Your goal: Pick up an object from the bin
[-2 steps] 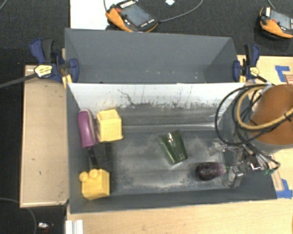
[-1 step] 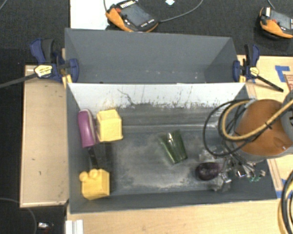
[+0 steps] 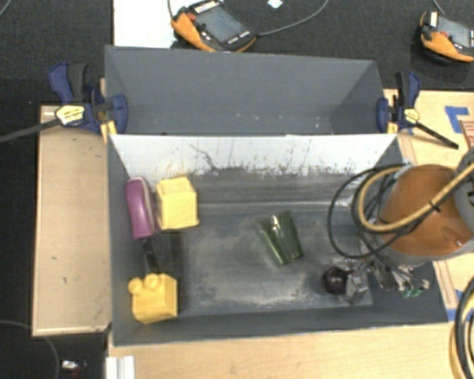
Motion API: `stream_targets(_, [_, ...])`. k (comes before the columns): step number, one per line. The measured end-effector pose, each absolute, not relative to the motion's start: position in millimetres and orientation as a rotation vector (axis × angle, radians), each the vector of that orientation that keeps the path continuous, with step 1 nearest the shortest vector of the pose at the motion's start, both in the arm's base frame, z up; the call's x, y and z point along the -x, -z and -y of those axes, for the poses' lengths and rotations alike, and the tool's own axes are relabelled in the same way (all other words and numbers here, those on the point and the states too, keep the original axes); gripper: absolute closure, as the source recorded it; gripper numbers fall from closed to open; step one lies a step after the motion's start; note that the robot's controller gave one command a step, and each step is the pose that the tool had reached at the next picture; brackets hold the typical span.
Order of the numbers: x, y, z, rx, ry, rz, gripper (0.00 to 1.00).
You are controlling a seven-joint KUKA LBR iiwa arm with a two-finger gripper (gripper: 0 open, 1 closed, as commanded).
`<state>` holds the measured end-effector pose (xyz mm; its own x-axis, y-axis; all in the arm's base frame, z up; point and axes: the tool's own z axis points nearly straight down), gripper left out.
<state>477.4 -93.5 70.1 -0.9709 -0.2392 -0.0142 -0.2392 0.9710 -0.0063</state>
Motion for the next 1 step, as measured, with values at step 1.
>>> stream_targets(1, [-477.4,-70.1,93.4,0.376,0.007,-3.104,1.00])
